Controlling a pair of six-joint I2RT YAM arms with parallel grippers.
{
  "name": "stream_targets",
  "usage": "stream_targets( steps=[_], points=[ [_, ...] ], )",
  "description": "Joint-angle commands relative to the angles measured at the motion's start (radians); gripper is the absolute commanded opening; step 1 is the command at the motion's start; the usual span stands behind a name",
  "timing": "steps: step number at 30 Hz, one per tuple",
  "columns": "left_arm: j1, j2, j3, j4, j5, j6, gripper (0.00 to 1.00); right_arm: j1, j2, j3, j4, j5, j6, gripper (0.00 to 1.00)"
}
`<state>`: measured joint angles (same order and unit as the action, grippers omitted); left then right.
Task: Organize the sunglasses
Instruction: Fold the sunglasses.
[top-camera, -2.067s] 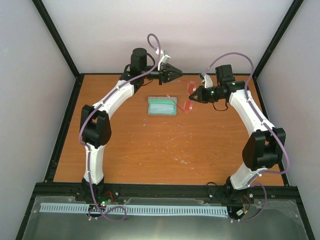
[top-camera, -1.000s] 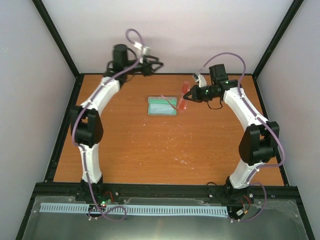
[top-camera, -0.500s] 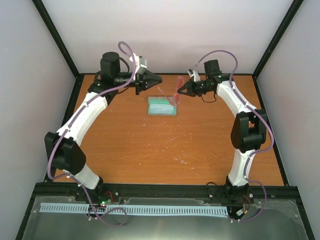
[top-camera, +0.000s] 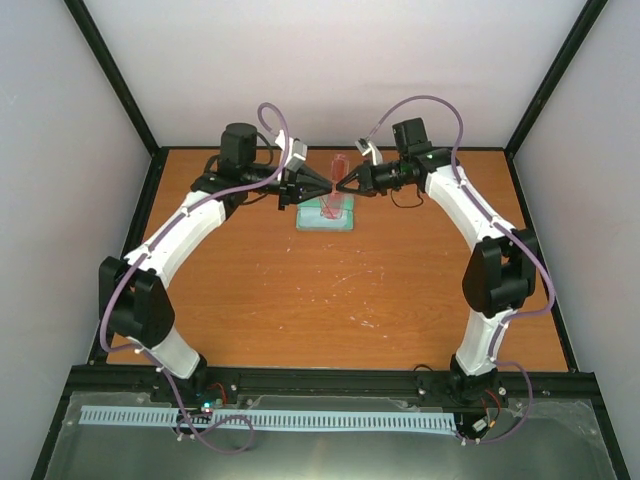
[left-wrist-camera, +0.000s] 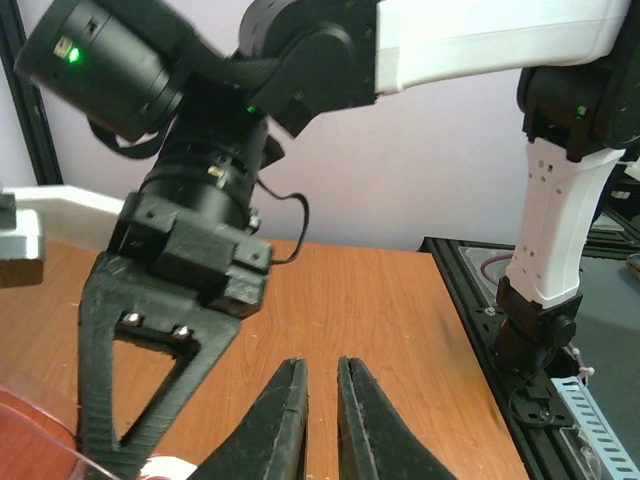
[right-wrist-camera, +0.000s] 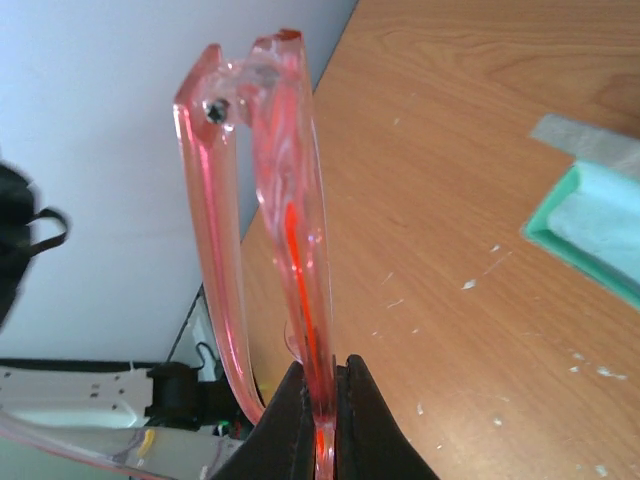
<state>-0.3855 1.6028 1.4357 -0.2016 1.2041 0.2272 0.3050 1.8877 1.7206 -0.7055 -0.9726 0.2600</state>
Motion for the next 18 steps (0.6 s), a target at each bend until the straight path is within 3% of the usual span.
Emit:
stream_targets(
  steps=[1, 14, 18],
  points=[
    [-0.007, 0.043, 0.042, 0.062, 0.032, -0.009, 0.13, 0.032, -0.082, -0.044, 0.016, -0.07, -0.004, 0.03],
    [-0.007, 0.182, 0.133, 0.05, -0.037, -0.005, 0.14, 0.057, -0.167, -0.108, -0.062, -0.228, -0.116, 0.03],
    [-0.004, 0.201, 0.147, 0.069, -0.118, 0.015, 0.23, 0.057, -0.155, -0.123, -0.044, -0.234, -0.112, 0.03]
  ],
)
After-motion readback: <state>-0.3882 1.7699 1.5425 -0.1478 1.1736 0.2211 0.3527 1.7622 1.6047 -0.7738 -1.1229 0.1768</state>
